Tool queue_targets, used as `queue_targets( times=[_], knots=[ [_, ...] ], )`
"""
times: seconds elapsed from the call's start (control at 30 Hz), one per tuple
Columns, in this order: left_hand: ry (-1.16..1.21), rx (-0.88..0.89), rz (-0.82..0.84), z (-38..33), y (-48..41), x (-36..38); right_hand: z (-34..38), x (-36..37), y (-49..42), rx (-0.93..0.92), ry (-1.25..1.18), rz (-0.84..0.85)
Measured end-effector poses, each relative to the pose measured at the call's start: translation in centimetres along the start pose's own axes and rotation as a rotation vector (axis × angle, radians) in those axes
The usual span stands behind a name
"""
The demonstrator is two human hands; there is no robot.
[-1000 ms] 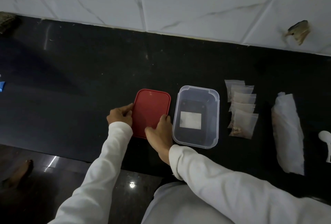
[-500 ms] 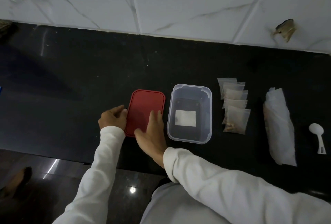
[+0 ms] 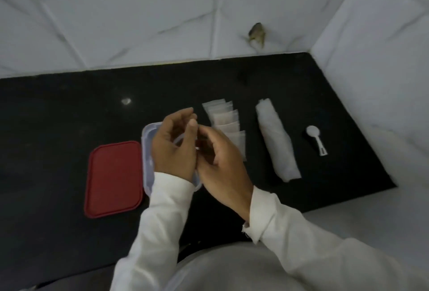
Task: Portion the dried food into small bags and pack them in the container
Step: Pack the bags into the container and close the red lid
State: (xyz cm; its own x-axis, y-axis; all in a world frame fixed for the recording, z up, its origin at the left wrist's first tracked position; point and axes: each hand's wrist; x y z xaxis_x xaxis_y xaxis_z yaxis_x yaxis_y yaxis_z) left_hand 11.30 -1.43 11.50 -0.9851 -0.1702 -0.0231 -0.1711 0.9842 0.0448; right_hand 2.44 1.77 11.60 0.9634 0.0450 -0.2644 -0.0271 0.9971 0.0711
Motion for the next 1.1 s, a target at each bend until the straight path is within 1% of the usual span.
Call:
queue_targets(
  times=[0.1,0.2,0.37,0.47,0.6,0.67,0.73,0.8,0.93,1.03,1.1],
  knots=[
    [0.013,-0.027,0.071,0.3,1.3,5.0,-1.7,-4.1,0.3,0.004,0.072,-0.124],
    [0.031,-0.085,0.125,1.5,2.3,9.2,-4.3,-7.4,0.5,0.113,0.051,-0.218],
    [-0.014,-0.253,0.186,5.3,3.1,14.8,-8.2,-12.8,1.3,0.097,0.180,-0.276],
    [-0.117,-0.329,0.213,7.8,2.8,17.1,-11.4,-14.6,0.8,0.121,0.303,-0.298],
    [-0.296,-0.361,0.224,10.0,2.3,19.8,-14.7,-16.8,0.2,0.212,0.499,-0.263],
    [-0.372,-0.375,0.248,10.9,2.3,20.7,-16.1,-17.2,-0.1,0.259,0.539,-0.244],
    [-0.438,-0.399,0.262,11.4,2.2,21.7,-17.7,-17.6,-0.5,0.213,0.536,-0.279],
    [-0.475,-0.418,0.258,11.7,1.9,22.4,-18.9,-18.1,-0.8,0.210,0.526,-0.276],
    [-0.462,-0.467,0.206,12.0,1.2,23.2,-20.4,-19.0,-1.2,0.232,0.507,-0.281],
    [-0.436,-0.521,0.184,12.0,0.7,23.3,-20.6,-19.4,-1.6,0.273,0.411,-0.292],
    [-0.399,-0.563,0.168,11.8,0.5,23.3,-20.3,-19.7,-2.0,0.361,0.331,-0.254]
  ],
)
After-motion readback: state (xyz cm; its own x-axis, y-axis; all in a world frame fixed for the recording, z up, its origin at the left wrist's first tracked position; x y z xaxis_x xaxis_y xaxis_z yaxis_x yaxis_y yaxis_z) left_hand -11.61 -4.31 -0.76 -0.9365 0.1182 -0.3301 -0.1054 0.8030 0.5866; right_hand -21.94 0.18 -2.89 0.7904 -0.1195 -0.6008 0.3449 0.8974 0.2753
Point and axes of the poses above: each hand's wrist, its own y-axis away from the middle knuckle, its own x-axis out of the palm, z = x × y, and after that the axes turned 2 degrees about z, right-handed
